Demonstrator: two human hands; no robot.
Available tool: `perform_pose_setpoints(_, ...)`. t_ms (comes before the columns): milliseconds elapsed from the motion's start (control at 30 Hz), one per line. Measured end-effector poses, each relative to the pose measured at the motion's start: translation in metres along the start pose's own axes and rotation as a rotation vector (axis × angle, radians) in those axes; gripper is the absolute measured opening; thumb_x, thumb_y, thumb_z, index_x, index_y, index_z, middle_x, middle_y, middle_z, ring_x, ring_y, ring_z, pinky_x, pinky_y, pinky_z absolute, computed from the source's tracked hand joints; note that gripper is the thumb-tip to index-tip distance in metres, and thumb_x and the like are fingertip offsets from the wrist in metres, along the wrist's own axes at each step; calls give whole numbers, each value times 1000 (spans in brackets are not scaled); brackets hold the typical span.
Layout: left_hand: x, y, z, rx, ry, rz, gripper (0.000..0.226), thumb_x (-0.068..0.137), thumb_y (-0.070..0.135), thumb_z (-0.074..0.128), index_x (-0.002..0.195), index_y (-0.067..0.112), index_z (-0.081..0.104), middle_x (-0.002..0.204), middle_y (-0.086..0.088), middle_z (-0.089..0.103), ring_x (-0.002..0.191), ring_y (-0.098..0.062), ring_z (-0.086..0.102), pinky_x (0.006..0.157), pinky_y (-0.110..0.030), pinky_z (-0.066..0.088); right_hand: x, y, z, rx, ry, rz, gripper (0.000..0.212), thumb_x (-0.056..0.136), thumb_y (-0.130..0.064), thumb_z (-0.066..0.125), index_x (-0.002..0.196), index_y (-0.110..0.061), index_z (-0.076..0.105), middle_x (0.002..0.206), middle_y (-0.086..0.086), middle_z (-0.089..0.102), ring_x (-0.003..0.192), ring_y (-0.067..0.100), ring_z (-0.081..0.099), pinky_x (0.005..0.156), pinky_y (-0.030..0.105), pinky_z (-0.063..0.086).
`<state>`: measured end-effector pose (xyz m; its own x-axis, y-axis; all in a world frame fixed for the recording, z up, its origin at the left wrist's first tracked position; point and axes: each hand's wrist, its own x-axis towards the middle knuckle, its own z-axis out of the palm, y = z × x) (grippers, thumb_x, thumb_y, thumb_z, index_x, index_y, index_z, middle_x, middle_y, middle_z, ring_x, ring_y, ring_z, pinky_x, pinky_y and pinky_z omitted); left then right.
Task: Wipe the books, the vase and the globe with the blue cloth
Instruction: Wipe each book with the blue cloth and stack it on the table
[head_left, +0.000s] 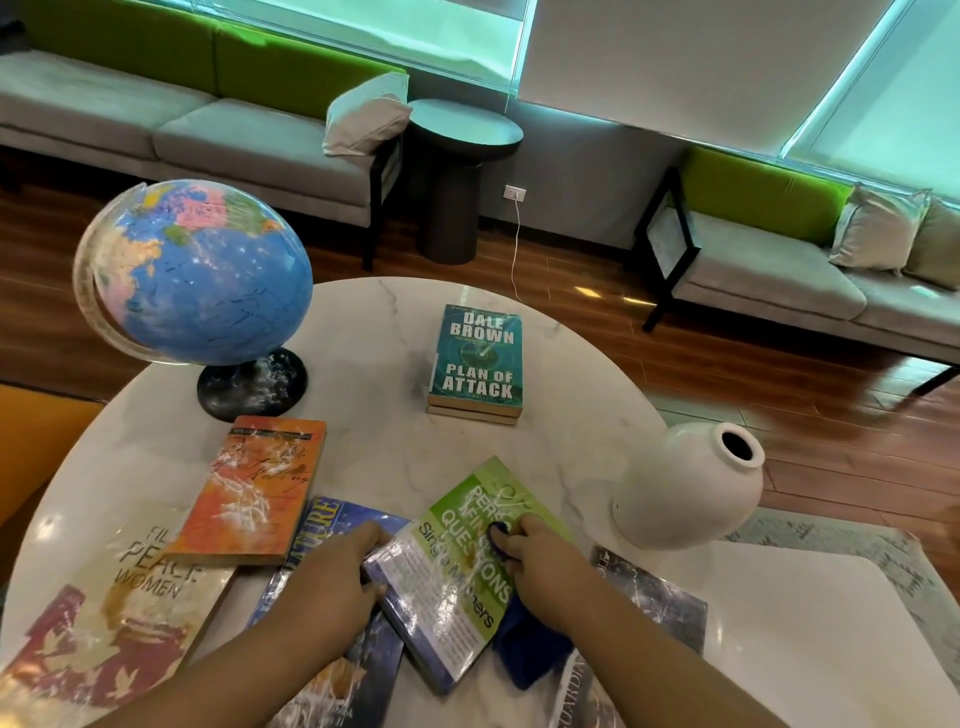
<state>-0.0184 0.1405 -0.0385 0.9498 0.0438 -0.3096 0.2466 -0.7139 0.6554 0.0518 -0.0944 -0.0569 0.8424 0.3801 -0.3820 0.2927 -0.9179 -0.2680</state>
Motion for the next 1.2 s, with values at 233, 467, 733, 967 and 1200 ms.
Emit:
perform_pose_setpoints(233,-1,2,0,5,2,-13,33,82,15,68,98,39,52,98,7,63,85,-7,57,71,-25,44,3,-4,0,-17,43,-22,29,98,-15,45,126,-15,49,112,6,50,94,22,56,76,29,42)
perform_pose_setpoints(467,-1,3,0,18,-8,-26,31,83,16,67,100,38,54,97,7,63,85,-8,59,75,-27,47,12,1,-7,-40,41,52,39,96,-10,45,132,-25,47,127,9,44,104,29,53,86,35,45)
perform_pose_setpoints(733,-2,4,-1,12,-7,-9,30,82,17,68,98,39,54,97,11,64,88,-7,59,78,-29,49,14,28,-4,-63,242,105,26,99,-39,45,91,-15,51,78,-6,52,63,4,50,53,21,37)
perform_pose_setpoints(967,-2,4,-1,3,-28,-16,32,84,14,67,100,38,53,103,7,64,91,-9,60,80,-29,49,17,20,-10,79,104,128,16,101,-33,42,98,-20,51,87,-7,50,73,9,52,55,17,37)
perform_pose_setpoints(1200,-2,2,-1,-7,-23,-19,33,84,14,67,95,41,51,103,9,65,91,-8,60,80,-29,49,30,21,-9,-44,23,101,36,98,-23,44,133,-15,43,118,4,47,95,24,55,83,33,48)
